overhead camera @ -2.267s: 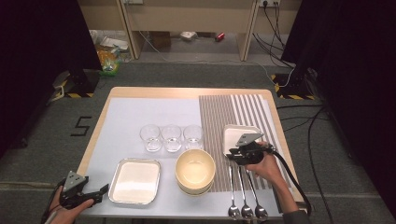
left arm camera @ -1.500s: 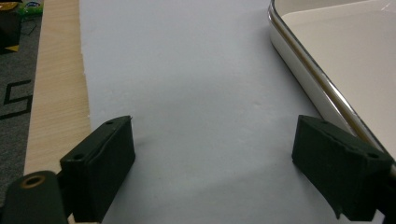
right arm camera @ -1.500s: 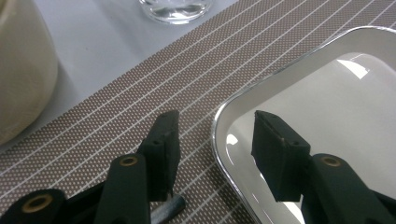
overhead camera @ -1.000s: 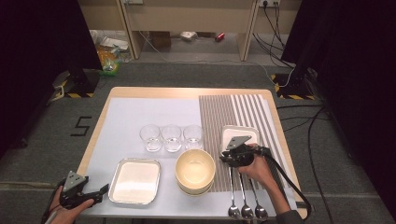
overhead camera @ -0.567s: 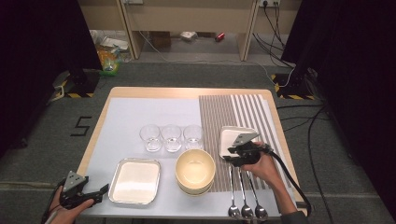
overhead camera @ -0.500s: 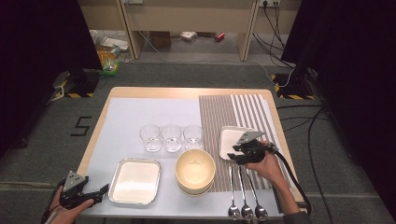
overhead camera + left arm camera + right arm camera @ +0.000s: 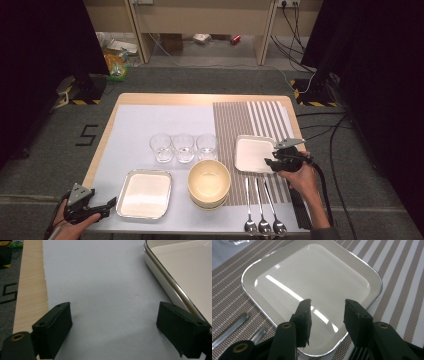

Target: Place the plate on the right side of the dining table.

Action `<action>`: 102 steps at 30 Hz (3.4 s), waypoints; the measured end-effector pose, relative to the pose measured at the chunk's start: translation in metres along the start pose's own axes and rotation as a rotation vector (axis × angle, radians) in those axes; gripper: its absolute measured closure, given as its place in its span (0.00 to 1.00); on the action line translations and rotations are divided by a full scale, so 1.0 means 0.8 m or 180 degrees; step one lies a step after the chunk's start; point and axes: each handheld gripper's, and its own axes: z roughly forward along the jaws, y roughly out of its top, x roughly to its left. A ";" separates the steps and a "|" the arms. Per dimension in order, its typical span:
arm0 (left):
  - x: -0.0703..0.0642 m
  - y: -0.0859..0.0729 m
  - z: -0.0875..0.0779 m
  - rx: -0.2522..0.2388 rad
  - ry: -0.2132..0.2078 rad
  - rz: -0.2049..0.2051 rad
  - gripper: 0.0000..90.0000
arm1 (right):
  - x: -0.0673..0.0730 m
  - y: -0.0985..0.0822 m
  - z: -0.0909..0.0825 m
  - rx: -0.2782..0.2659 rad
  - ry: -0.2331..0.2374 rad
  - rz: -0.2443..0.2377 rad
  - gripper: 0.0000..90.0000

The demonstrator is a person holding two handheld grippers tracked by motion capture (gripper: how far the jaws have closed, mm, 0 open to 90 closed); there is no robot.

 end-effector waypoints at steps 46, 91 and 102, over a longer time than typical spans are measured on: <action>-0.002 0.001 0.001 0.0016 0.0038 -0.0016 0.13 | -0.023 -0.014 0.021 0.0034 -0.0324 0.0459 0.72; -0.001 0.002 0.001 0.0021 0.0035 -0.0007 0.13 | 0.016 -0.050 -0.001 0.0140 -0.0276 0.0383 0.57; -0.001 0.002 0.001 0.0019 0.0037 -0.0008 0.13 | 0.013 -0.042 -0.013 0.0009 -0.0266 0.0423 0.53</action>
